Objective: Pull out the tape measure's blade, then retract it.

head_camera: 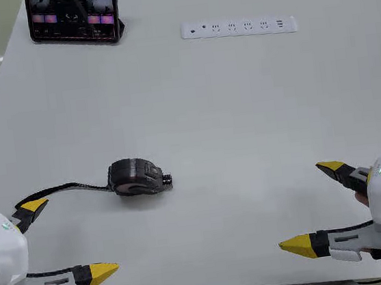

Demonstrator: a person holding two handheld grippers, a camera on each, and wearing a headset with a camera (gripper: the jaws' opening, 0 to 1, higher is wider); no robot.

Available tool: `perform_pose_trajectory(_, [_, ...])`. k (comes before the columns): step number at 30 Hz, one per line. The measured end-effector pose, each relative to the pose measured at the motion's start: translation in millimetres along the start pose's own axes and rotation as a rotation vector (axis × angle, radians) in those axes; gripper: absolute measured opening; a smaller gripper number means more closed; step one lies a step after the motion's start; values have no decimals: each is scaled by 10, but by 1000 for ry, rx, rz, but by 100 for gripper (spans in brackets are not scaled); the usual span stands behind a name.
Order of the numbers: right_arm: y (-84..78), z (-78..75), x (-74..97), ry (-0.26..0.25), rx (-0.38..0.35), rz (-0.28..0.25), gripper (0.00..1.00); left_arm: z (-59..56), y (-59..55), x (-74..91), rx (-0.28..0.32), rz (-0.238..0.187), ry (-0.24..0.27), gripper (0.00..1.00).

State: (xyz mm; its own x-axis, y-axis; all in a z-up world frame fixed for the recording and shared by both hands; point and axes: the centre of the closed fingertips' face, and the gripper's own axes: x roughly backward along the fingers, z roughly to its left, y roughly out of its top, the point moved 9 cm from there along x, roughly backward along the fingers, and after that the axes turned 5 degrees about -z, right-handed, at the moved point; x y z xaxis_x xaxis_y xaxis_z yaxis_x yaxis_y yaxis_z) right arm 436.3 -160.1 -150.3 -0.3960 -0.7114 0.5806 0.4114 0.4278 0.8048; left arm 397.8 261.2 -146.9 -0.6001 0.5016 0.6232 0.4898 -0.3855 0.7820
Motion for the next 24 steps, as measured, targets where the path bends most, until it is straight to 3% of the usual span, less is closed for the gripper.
perform_pose_trajectory(15, [-9, 1, 6, 0, -1, 4, 99, -1, 15, -1, -5, -17, 5, 99])
perform_pose_trajectory(24, [-12, 3, 4, 4, -5, 5, 99, -7, 17, -8, 25, -17, -8, 99])
